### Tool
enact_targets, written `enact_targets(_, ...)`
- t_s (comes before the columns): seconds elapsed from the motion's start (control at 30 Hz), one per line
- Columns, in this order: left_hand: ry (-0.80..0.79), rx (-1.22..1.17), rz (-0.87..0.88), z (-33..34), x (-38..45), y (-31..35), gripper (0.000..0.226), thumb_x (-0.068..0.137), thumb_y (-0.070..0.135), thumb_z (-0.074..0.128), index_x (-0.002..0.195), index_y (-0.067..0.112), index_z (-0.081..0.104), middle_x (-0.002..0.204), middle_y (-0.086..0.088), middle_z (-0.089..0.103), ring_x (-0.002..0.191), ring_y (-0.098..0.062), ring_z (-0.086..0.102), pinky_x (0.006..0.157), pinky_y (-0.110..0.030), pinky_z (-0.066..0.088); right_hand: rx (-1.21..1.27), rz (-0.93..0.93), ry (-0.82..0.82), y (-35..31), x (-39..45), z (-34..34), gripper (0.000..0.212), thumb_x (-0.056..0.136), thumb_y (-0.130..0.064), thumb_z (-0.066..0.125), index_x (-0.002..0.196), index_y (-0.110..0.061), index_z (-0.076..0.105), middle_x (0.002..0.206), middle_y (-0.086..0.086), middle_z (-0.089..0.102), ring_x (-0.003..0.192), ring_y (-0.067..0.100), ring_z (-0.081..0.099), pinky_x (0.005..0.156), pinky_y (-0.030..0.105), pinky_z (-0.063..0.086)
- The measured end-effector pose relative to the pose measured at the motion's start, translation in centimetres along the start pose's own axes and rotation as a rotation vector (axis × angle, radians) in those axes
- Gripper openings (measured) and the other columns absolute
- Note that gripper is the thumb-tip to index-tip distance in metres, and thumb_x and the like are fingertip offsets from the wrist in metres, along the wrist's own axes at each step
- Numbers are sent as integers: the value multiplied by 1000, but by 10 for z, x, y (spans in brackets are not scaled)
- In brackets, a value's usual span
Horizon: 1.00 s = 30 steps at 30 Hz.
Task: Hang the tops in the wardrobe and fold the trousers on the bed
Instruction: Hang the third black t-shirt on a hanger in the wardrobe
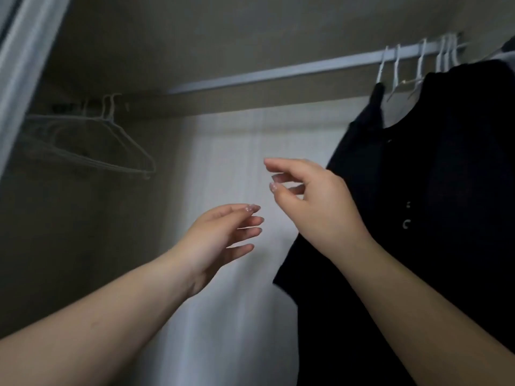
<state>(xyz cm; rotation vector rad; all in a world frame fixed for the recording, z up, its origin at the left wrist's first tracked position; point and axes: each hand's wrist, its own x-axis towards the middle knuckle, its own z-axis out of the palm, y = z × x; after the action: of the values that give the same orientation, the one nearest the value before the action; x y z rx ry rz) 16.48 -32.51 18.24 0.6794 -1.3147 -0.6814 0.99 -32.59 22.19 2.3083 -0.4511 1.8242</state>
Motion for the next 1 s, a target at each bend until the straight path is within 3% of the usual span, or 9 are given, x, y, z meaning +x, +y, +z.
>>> enact_targets(0.07, 61, 8, -28, -25, -24, -9, 17, 90, 30, 61, 99, 21, 72, 88, 4, 73, 81, -8, 69, 69, -24, 55, 228, 122, -109, -4, -24, 24, 35, 89, -11, 59, 120, -27, 63, 113, -16, 63, 94, -7, 61, 78, 7, 46)
enact_targets(0.17, 146, 30, -59, -60, -65, -20, 16, 90, 29, 59, 97, 21, 72, 87, 3, 72, 78, -8, 67, 66, -23, 53, 522, 236, -226, -15, -58, 62, 35, 89, -8, 61, 114, -32, 60, 112, -14, 64, 97, -7, 61, 76, 4, 44)
enact_targets(0.3, 301, 76, -108, -109, -137, -28, 17, 90, 27, 58, 99, 19, 70, 85, 3, 70, 75, -7, 65, 67, -21, 53, 770, 279, -385, -48, -104, 120, 38, 88, -8, 63, 104, -42, 58, 110, -16, 64, 100, -8, 61, 84, 7, 45)
enact_targets(0.47, 510, 194, -182, -153, -240, -20, 16, 89, 29, 61, 96, 21, 72, 88, 3, 72, 81, -8, 68, 69, -22, 53, 1002, 306, -531, -108, -162, 171, 38, 88, -8, 64, 105, -41, 61, 109, -15, 67, 103, -6, 61, 82, 9, 46)
enact_targets(0.6, 661, 254, -229, -171, -327, -2, 16, 81, 36, 66, 89, 25, 75, 88, 5, 71, 82, -8, 67, 68, -21, 52, 1174, 409, -663, -163, -209, 195, 30, 88, -12, 63, 104, -37, 65, 108, -14, 69, 104, -1, 62, 91, 24, 49)
enact_targets(0.7, 844, 326, -247, -177, -406, 19, 12, 85, 32, 64, 82, 30, 75, 85, 8, 72, 79, -5, 67, 71, -22, 51, 1270, 457, -769, -223, -248, 206, 25, 89, -13, 63, 103, -32, 67, 108, -11, 69, 104, 4, 63, 94, 31, 50)
enact_targets(0.83, 1064, 387, -319, -173, -516, 60, 13, 92, 26, 60, 90, 25, 73, 86, 7, 72, 79, -3, 67, 73, -23, 50, 1481, 543, -974, -320, -293, 198, 22, 91, -8, 59, 103, -25, 68, 96, -13, 71, 101, 7, 65, 81, 22, 54)
enact_targets(1.0, 1402, 415, -333, -148, -654, 112, 14, 94, 26, 58, 91, 24, 72, 84, 7, 73, 76, -2, 67, 67, -20, 51, 1624, 498, -1217, -442, -348, 173, 23, 92, -7, 58, 103, -25, 67, 104, -7, 70, 100, 5, 65, 82, 21, 55)
